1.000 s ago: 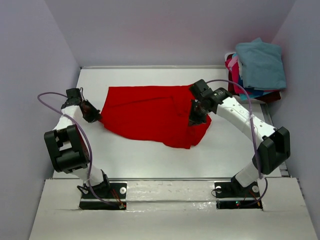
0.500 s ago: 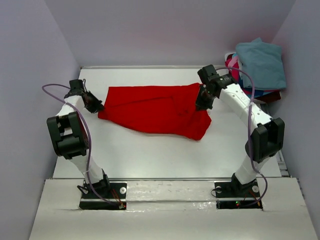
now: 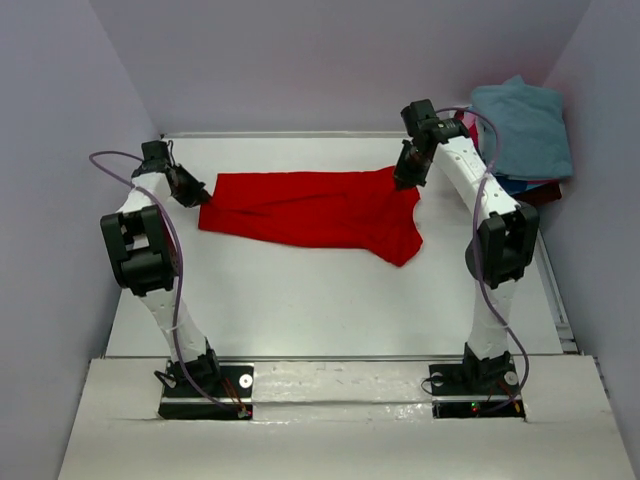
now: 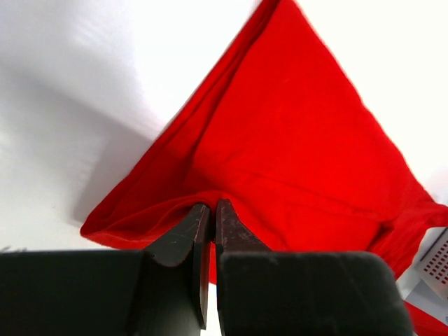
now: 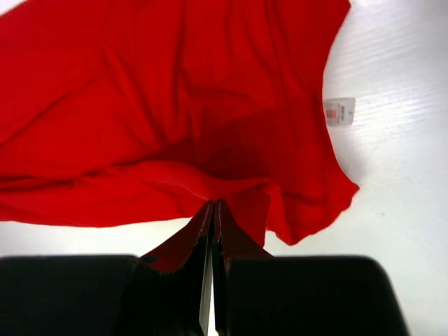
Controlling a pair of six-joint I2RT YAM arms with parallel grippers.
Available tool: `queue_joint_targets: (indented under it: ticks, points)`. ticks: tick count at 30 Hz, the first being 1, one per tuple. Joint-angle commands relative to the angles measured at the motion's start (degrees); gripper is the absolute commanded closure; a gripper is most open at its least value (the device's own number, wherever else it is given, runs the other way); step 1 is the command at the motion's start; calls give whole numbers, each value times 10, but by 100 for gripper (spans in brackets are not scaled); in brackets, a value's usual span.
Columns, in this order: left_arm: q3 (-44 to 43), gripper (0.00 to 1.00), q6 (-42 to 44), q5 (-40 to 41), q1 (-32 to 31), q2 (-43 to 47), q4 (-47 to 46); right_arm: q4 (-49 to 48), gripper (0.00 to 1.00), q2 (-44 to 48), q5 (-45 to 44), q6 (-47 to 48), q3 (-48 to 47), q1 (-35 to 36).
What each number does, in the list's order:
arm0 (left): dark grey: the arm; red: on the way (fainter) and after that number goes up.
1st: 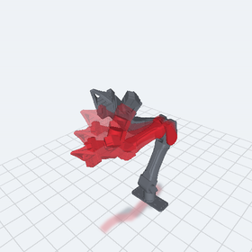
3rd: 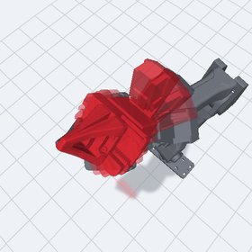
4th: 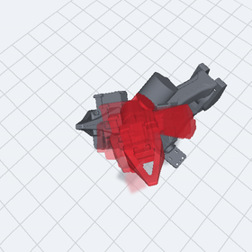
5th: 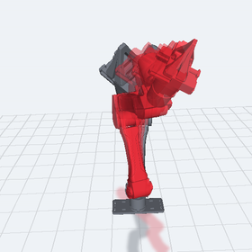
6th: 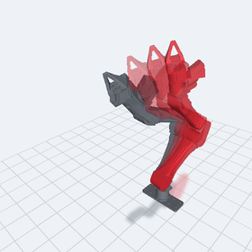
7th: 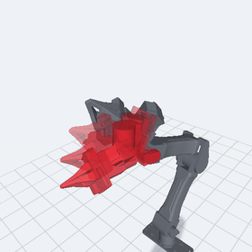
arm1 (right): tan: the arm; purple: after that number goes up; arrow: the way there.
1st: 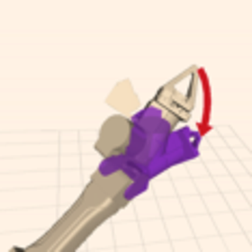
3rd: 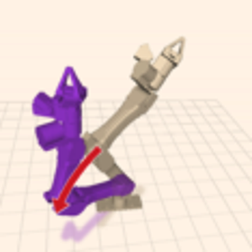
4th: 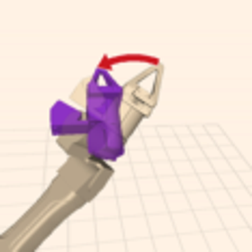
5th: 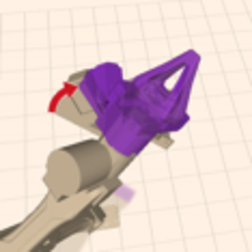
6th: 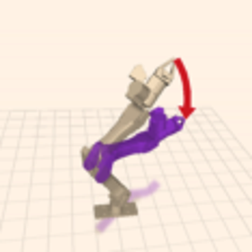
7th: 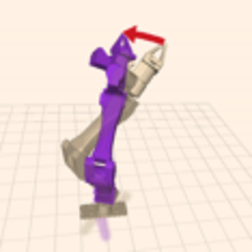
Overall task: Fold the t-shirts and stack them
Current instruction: Fold the tshirt
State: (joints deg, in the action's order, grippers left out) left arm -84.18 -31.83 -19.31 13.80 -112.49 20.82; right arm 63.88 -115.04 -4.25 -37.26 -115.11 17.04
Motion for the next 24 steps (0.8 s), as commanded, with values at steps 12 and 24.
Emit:
queue_joint_targets:
  ticks: [12, 24]
  points:
    - [-164, 94, -8, -18, -23, -63, 40, 38, 93, -109, 14, 17, -188, -50]
    - [-172, 94, 1, 7, -28, -80, 57, -9, 93, -155, 35, 32, -223, -78]
